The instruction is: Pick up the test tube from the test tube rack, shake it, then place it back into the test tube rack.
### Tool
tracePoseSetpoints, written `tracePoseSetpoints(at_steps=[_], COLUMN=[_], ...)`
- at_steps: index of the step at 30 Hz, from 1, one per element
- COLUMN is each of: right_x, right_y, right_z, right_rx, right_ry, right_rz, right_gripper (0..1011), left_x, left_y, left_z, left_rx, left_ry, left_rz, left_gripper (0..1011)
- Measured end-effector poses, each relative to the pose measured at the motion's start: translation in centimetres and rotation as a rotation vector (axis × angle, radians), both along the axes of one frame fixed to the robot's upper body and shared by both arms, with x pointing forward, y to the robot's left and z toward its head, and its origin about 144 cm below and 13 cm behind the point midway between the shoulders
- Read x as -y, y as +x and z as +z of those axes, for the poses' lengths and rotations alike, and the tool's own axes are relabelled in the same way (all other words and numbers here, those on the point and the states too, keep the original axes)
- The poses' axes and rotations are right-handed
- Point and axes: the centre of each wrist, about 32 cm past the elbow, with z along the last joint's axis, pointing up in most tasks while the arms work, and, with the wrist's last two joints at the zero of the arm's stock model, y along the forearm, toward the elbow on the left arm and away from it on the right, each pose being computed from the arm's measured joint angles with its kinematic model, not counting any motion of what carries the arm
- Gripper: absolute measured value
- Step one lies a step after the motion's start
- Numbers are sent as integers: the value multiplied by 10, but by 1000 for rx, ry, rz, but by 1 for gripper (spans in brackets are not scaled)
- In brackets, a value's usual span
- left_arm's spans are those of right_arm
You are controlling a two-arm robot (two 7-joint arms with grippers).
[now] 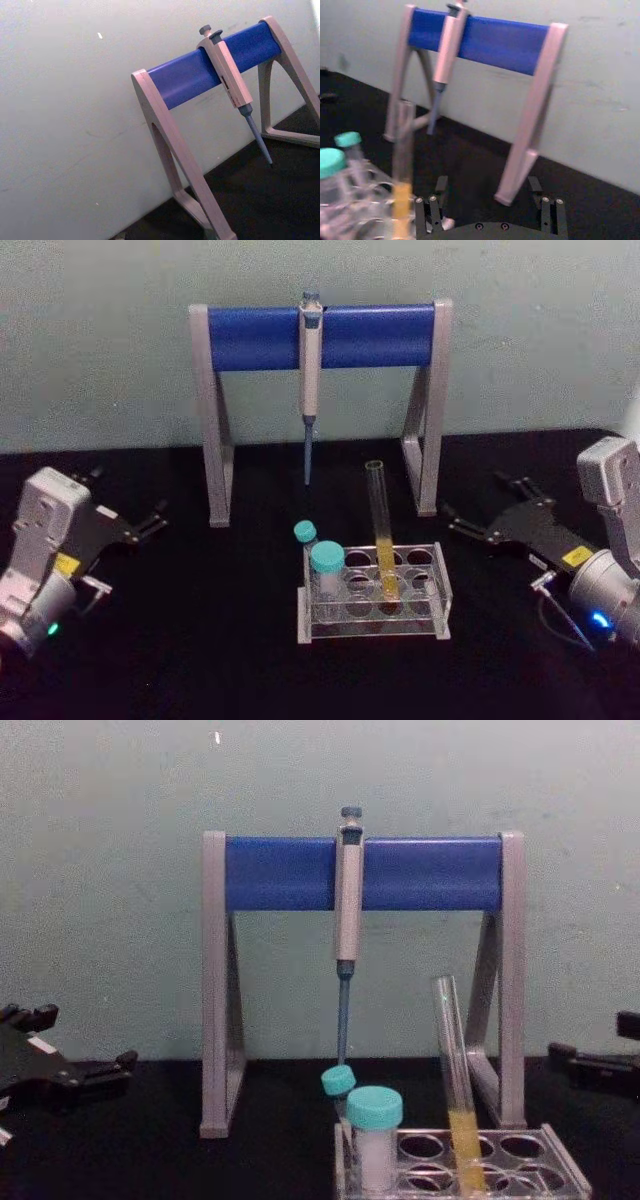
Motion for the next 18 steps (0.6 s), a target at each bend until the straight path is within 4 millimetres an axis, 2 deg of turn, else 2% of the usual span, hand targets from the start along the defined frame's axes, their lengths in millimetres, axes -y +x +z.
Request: tracePoseSetpoints(at_steps=[8,18], right_x=[-2,-3], right_y=[0,12], right_z=[11,22], right_rx=[-92,-184], right_ry=[66,87], right_rz=[118,236], right_gripper=[1000,1000], left_x=[0,0], left_y=[0,0], left_z=[0,0], left_rx=[0,0], left_ry=[0,0], left_rz=[0,0], left_gripper=[1010,1010])
